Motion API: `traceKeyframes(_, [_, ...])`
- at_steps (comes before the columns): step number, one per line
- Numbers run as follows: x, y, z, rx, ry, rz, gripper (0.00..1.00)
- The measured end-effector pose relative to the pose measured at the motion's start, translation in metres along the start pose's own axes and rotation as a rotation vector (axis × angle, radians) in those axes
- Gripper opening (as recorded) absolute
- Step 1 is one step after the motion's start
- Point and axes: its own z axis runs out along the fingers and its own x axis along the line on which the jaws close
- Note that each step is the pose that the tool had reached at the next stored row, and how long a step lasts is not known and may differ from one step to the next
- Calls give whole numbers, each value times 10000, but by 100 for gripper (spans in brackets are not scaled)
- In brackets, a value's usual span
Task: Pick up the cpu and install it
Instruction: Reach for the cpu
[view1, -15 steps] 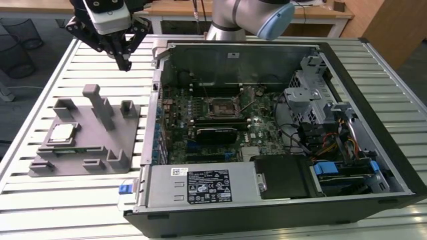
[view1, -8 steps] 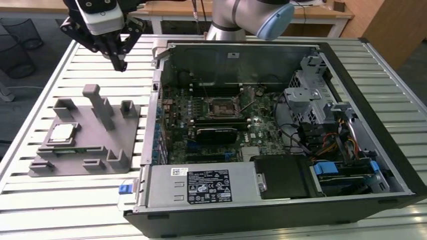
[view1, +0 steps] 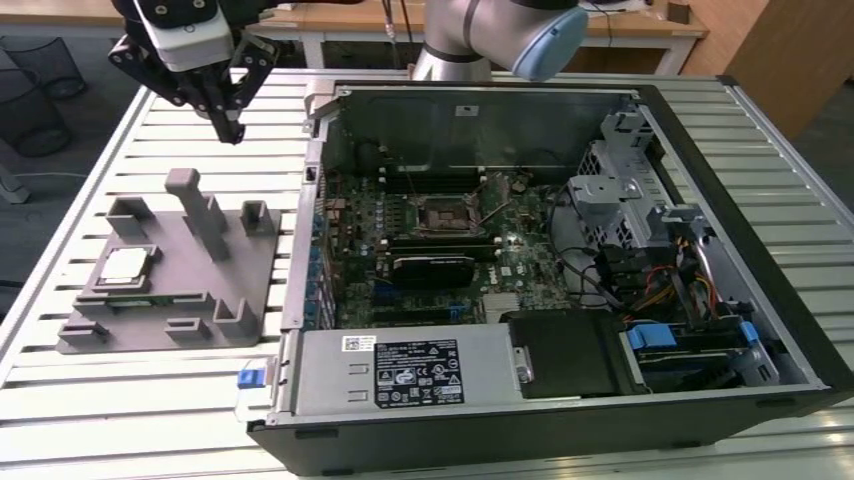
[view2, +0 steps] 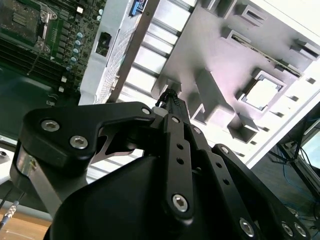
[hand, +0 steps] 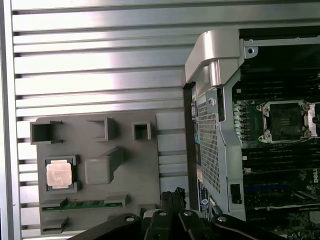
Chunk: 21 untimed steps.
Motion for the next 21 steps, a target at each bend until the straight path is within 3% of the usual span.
traceKeyframes(21, [274, -21, 16, -1, 0, 0, 11])
